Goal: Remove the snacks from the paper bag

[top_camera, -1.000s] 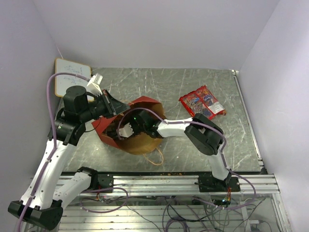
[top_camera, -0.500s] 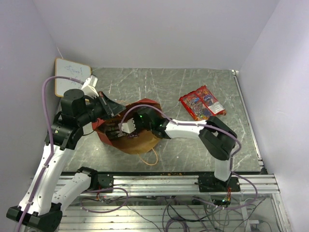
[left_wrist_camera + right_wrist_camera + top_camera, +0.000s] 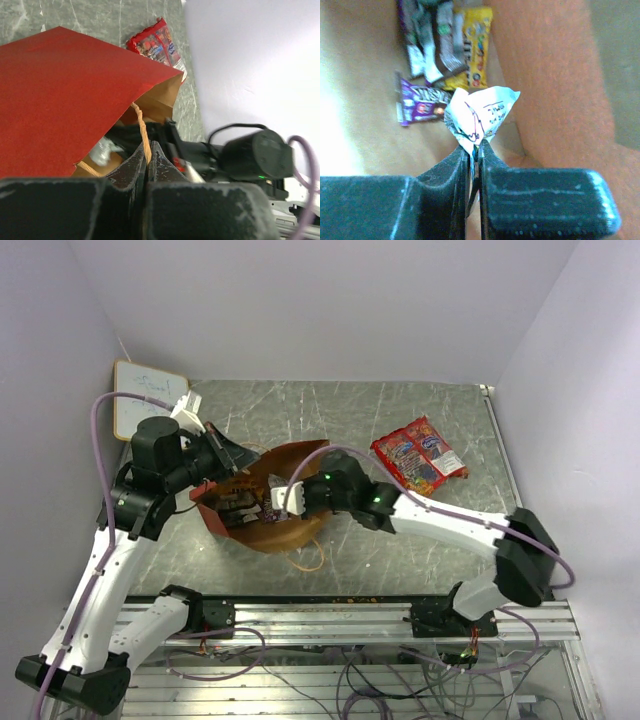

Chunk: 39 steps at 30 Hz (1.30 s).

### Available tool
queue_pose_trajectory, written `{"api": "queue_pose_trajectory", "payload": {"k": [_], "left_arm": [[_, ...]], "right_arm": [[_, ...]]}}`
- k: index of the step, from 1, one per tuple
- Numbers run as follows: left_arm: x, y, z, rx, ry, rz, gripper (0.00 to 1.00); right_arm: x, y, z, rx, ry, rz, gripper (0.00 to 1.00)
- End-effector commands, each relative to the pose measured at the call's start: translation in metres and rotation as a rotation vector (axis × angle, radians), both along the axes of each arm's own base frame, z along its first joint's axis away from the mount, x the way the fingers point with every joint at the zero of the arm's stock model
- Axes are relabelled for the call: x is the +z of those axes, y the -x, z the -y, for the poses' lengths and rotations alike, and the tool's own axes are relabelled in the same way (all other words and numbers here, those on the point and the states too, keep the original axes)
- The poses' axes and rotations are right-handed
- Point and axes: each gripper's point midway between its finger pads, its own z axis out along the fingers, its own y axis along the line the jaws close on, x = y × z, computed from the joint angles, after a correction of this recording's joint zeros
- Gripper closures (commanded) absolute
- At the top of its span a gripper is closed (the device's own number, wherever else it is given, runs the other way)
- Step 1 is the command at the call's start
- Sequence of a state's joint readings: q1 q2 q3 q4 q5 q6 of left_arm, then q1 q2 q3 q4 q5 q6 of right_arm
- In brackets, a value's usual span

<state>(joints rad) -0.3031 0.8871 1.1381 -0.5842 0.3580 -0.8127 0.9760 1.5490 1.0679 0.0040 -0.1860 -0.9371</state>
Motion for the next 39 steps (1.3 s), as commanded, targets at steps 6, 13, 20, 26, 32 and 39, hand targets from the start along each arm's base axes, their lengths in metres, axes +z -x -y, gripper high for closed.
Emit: {"api": "queue_pose_trajectory", "payload": {"k": [6,13,20,26,32,39], "left_arm": [[0.015,-0.003,-0.002,0.018,-0.012,0.012,0.93],[0.011,0.000,-0.005,0.037,-0.004,-0.023,0.93],[0.010,0.001,-0.007,0.059,0.002,-0.056,0.93],[0.009,0.003,-0.010,0.068,-0.015,-0.059,0.93],[0.006,0.002,-0.004,0.045,-0.002,-0.092,0.93],[0.010,-0.002,-0.001,0.024,-0.011,-0.084,0.93]], "right_arm": [[0.086,0.063,0.035,-0.035,-0.277,-0.296,1.00],[0.187,0.010,0.093,-0.453,-0.544,-0.102,1.00],[0.215,-0.038,0.157,-0.875,-0.730,0.043,1.00],[0.174,-0.088,0.213,-1.263,-0.808,-0.156,1.00],[0.082,-0.102,0.306,-1.619,-0.878,-0.412,1.00],[-0.030,-0.060,0.359,-1.915,-0.832,-0.646,1.00]]}}
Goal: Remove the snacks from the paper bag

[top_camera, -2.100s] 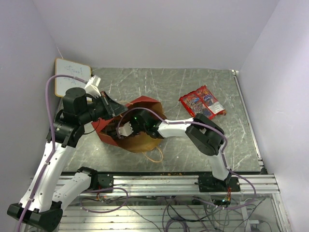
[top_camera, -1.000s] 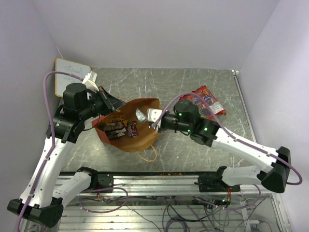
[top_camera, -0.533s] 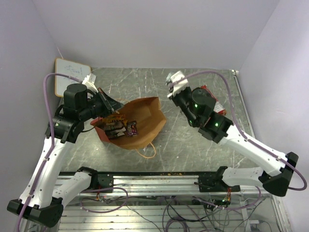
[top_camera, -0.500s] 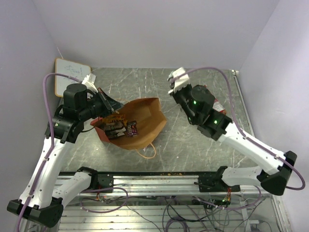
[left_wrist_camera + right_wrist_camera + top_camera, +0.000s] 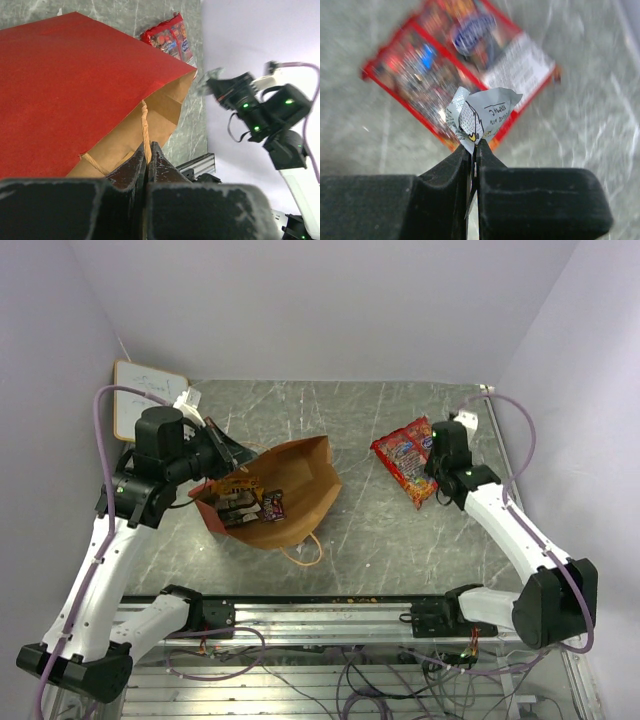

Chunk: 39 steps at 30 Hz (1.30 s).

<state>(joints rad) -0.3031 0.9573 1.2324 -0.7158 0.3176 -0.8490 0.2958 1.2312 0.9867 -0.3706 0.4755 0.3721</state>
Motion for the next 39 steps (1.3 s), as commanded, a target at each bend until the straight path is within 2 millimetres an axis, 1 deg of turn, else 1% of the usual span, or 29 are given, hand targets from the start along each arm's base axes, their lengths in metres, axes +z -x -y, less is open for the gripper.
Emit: {"api": "queue_pose_trajectory", "payload": {"k": [1,4,8,14,21,24,26,29,33,35,38,39], "left_arm": [[0.015,0.002,0.003,-0.028,0.010,0.037,0.93],[0.015,0.000,0.005,-0.037,0.012,0.040,0.93],[0.017,-0.004,0.008,-0.047,0.011,0.049,0.93],[0.015,-0.010,0.008,-0.062,-0.020,0.054,0.93],[0.006,-0.011,0.015,-0.100,-0.011,0.027,0.93],[0.004,-0.013,0.018,-0.122,-0.016,0.018,0.93],[0.004,-0.012,0.021,-0.145,-0.018,0.019,0.93],[0.003,-0.012,0.022,-0.165,-0.028,0.037,0.93],[0.011,-0.015,0.020,-0.171,-0.055,0.077,0.93],[0.020,-0.016,0.022,-0.181,-0.051,0.113,0.93],[0.031,-0.018,0.023,-0.186,-0.042,0.169,0.93],[0.033,-0.018,0.023,-0.184,-0.038,0.181,0.93]], "right_arm": [[-0.049,0.036,0.009,-0.117,-0.159,-0.109,1.00],[-0.066,0.043,0.015,-0.122,-0.159,-0.150,1.00],[-0.078,0.045,0.021,-0.129,-0.113,-0.191,1.00],[-0.096,0.042,0.019,-0.115,-0.141,-0.251,1.00],[-0.101,0.047,0.042,-0.193,-0.097,-0.243,1.00],[-0.106,0.051,0.064,-0.262,-0.049,-0.253,1.00],[-0.113,0.052,0.075,-0.300,-0.059,-0.263,1.00],[-0.126,0.049,0.072,-0.303,-0.120,-0.282,1.00],[-0.126,0.048,0.062,-0.308,-0.203,-0.272,1.00],[-0.128,0.054,0.055,-0.307,-0.247,-0.272,1.00],[-0.134,0.065,0.052,-0.307,-0.271,-0.285,1.00],[-0.134,0.066,0.051,-0.294,-0.270,-0.283,0.96]]}}
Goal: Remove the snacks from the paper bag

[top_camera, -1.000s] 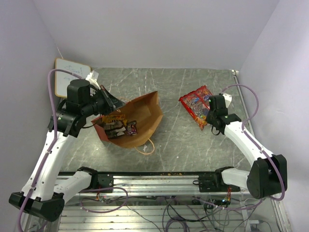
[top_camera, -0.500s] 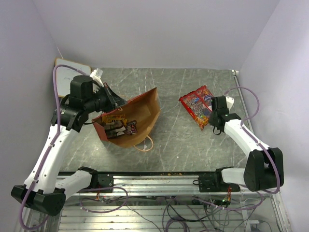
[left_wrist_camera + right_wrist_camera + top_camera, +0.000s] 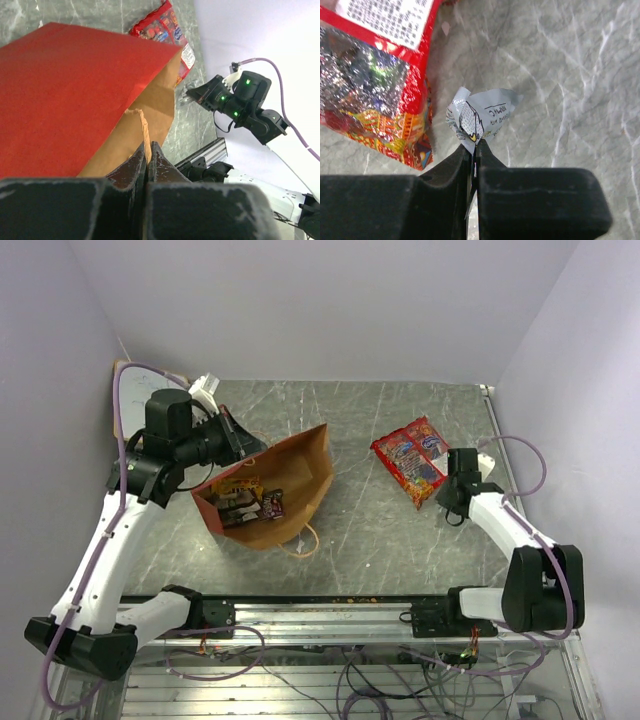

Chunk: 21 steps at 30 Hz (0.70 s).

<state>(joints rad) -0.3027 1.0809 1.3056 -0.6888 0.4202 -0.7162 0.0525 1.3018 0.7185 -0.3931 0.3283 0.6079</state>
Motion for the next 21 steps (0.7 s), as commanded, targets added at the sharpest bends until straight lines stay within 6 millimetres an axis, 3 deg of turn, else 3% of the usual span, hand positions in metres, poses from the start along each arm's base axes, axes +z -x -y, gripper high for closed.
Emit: {"api": "queue_pose_trajectory", "payload": {"k": [1,3,6,9,12,15,17,18,19,21], "left_arm": [[0.034,-0.001,0.005,-0.042,0.035,0.143,0.93],[0.035,-0.001,0.007,-0.047,0.053,0.158,0.93],[0.037,0.000,0.008,-0.041,0.076,0.178,0.93],[0.040,0.002,0.007,-0.029,0.100,0.196,0.93],[0.040,0.004,0.007,-0.025,0.121,0.202,0.93],[0.040,0.004,0.008,-0.025,0.131,0.211,0.93],[0.039,0.003,0.008,-0.026,0.132,0.213,0.93],[0.040,0.003,0.008,-0.027,0.131,0.215,0.93],[0.041,0.003,0.007,-0.025,0.128,0.216,0.93],[0.041,0.002,0.007,-0.022,0.120,0.213,0.93]], "right_arm": [[0.002,0.004,-0.008,0.011,-0.054,0.044,0.90],[0.011,-0.002,-0.014,0.084,-0.054,0.067,0.69],[0.030,-0.012,-0.018,0.168,-0.038,0.094,0.46],[0.060,-0.024,-0.026,0.236,-0.026,0.143,0.38],[0.091,-0.038,-0.049,0.337,-0.027,0.207,0.36],[0.121,-0.049,-0.092,0.501,-0.066,0.293,0.36],[0.143,-0.049,-0.136,0.681,-0.070,0.360,0.36],[0.148,-0.045,-0.156,0.760,-0.071,0.378,0.36],[0.168,-0.044,-0.176,0.832,-0.070,0.434,0.36],[0.186,-0.034,-0.211,0.956,-0.080,0.505,0.36]]}}
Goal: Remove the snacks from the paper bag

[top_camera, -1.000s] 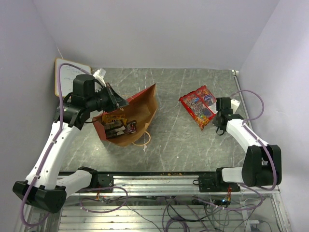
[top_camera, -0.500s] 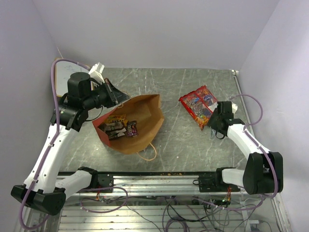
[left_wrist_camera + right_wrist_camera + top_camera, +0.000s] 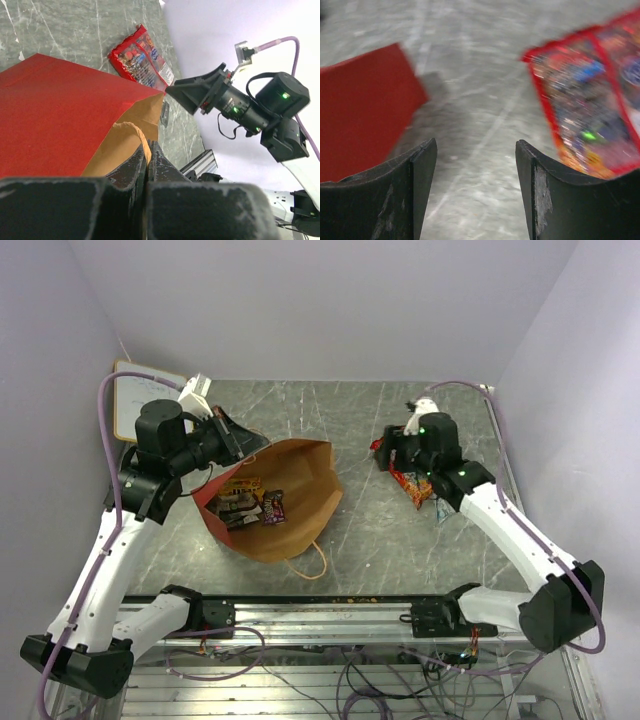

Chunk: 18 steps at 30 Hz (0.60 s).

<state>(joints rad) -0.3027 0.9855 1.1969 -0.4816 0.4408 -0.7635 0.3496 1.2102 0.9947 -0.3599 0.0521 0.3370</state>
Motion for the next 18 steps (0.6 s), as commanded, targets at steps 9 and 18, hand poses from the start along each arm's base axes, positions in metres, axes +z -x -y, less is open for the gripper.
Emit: {"api": "queue_pose_trajectory", "payload": {"k": [9,18], "left_arm": [[0.019,-0.001,0.004,-0.016,0.039,0.054,0.93],[0.021,0.000,0.005,-0.026,0.041,0.064,0.93]], "right_arm": [[0.084,0.115,-0.153,0.860,-0.088,0.493,0.36],[0.065,0.185,-0.232,1.372,0.071,0.775,0.36]]}}
